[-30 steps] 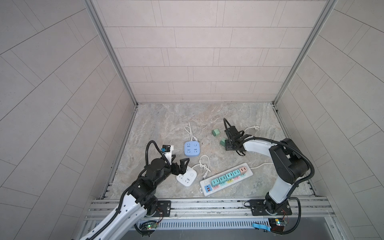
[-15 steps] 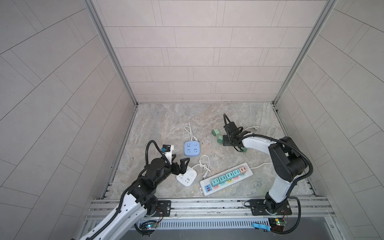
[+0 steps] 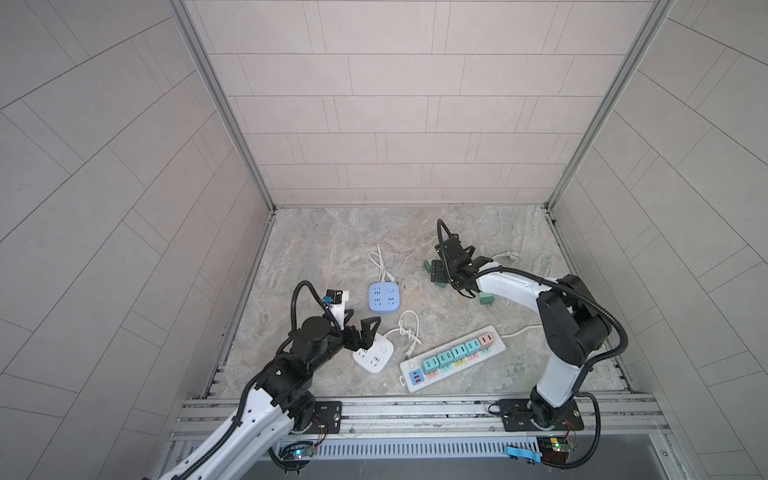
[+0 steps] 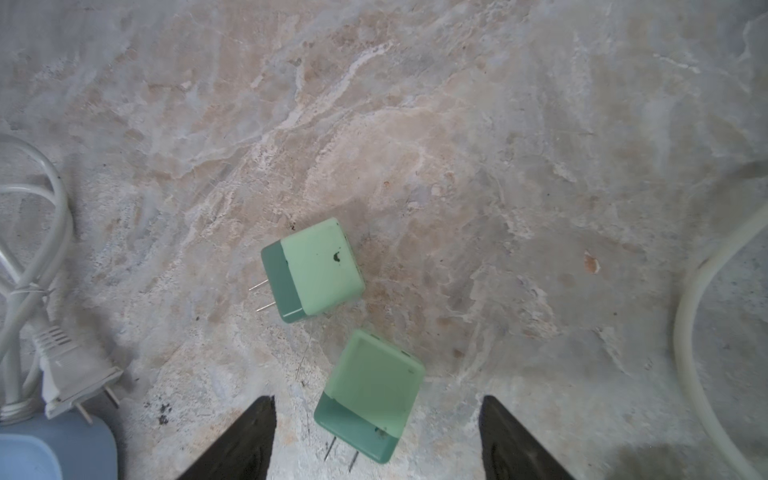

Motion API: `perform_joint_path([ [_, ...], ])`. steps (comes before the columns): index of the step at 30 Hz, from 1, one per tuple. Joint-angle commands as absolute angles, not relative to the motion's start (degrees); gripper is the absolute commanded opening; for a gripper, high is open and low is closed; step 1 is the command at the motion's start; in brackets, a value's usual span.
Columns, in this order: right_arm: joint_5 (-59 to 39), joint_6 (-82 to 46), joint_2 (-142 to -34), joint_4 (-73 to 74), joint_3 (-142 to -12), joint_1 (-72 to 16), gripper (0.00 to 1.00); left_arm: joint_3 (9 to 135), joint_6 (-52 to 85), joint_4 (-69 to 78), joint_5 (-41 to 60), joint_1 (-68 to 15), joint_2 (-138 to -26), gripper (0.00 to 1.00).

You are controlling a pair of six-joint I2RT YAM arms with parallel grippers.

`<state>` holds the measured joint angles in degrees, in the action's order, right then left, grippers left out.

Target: Insert the plug

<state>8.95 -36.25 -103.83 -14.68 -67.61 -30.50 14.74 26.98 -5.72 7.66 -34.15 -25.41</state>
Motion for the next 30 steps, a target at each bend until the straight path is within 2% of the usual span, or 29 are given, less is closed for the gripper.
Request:
perform_joint_path([
  [1,11.6,-37.7,-106.6,-18.5,-70.1,-30.9,0.79,14.1,26.5,-3.4,7.7,-33.9,-25.2,1.00],
  [11,11.7,-37.4,-111.2,-19.0,-72.0,-31.3,0.77,14.4,26.3,-3.1,8.0,-33.9,-26.1,1.00],
  [15,12.1,-36.9,-111.0,-18.6,-70.8,-31.3,0.67,14.1,26.3,-2.9,7.5,-33.9,-26.2,1.00],
  [17,12.1,-36.4,-111.1,-18.5,-70.5,-31.3,0.61,14.6,27.2,-4.4,4.1,-33.9,-26.7,1.00],
  [19,12.0,-36.0,-111.2,-18.6,-70.4,-31.3,0.54,16.4,30.4,-10.4,-3.6,-33.9,-27.3,1.00],
  [23,11.0,-35.6,-111.8,-18.3,-70.5,-31.2,0.53,20.4,44.6,-20.0,-16.4,-33.9,-28.0,1.00],
  [26,10.4,-35.2,-112.7,-18.6,-71.4,-31.2,0.55,21.9,48.1,-23.6,-16.0,-33.9,-27.8,1.00],
  [30,8.5,-34.5,-113.9,-18.7,-72.3,-31.2,0.53,20.8,46.7,-20.3,-13.3,-33.9,-27.2,1.00],
])
